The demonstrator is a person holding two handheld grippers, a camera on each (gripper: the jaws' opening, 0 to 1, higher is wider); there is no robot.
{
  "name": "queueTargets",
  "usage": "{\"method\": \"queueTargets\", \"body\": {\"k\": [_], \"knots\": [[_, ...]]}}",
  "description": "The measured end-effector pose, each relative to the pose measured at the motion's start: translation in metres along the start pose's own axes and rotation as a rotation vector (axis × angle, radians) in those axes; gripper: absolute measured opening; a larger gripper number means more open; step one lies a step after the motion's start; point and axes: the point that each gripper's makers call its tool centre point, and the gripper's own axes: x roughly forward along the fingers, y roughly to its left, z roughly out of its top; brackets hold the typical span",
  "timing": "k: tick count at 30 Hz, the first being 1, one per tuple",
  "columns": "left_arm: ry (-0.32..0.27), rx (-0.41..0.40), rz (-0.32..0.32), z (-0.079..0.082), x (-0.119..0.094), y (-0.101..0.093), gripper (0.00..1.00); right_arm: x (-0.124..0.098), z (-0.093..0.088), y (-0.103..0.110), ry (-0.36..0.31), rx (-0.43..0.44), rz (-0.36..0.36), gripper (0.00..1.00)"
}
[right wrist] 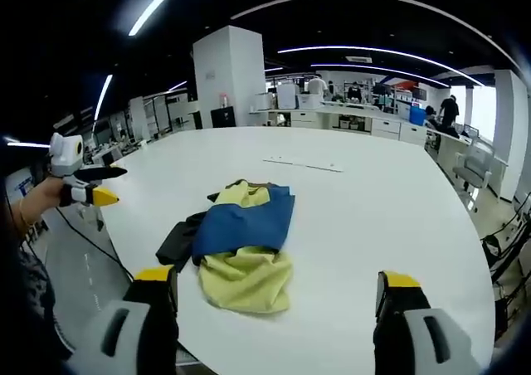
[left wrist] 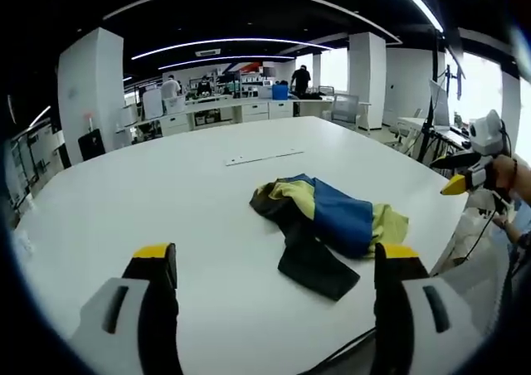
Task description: Fold the garment on the visible template until the final outline fits inside the template.
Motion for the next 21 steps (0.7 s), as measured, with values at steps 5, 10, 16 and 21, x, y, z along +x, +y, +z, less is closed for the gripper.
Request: {"method": "queueTargets", "body": {"k": [5,10,16,21], "knots": [[-0.004,-0.007,-0.002,0.002,0.001,0.002,0.95,0.001,0.001,-0.001,0.002,-0.004,0.001,1.0],[-0.006,-0.006,-0.002,0.004,0.003,0.002,0.94,0.002,0.001,-0.003,0.004,-0.002,0.002,1.0],[-0.001,0.002,-0.006,0.005,0.009,0.003,0.92,0.005,0.003,-0.005,0.008,-0.012,0.005,1.0],[-0.02,0.003,-0.014,0.011,0.017,0.004,0.9,0.013,0.01,-0.007,-0.002,-0.016,0.015,1.0]]}}
